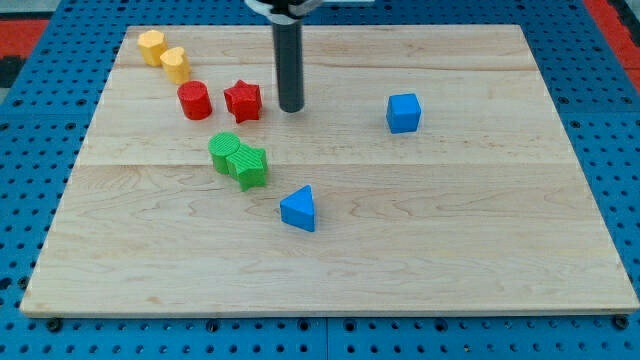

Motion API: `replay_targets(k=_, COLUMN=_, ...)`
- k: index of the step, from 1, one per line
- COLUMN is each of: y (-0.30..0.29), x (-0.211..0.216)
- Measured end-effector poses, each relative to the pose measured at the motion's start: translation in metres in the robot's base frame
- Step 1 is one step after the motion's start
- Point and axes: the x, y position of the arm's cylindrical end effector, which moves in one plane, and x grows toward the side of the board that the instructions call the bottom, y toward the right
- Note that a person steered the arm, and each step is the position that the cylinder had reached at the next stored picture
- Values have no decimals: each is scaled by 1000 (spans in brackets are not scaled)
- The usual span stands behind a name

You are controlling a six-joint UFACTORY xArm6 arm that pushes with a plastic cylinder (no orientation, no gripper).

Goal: Move the blue cube slightly down and left

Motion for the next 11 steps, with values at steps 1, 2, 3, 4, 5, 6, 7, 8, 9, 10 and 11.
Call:
replay_targets(k=1, y=-30, x=0)
replay_targets(k=2, y=-58, x=0)
replay_targets(k=3, y=-15, x=-13)
replay_targets(k=4, y=82, x=-33)
replay_targets(k=5, y=127, x=-17)
replay_targets(k=6, y=158, x=-12)
replay_targets(k=7, y=172, x=17)
replay_targets(k=8, y=180, x=41)
replay_targets(k=9, y=247, x=48)
replay_targets(k=10, y=214, x=77)
replay_targets(k=11, y=172, x=98)
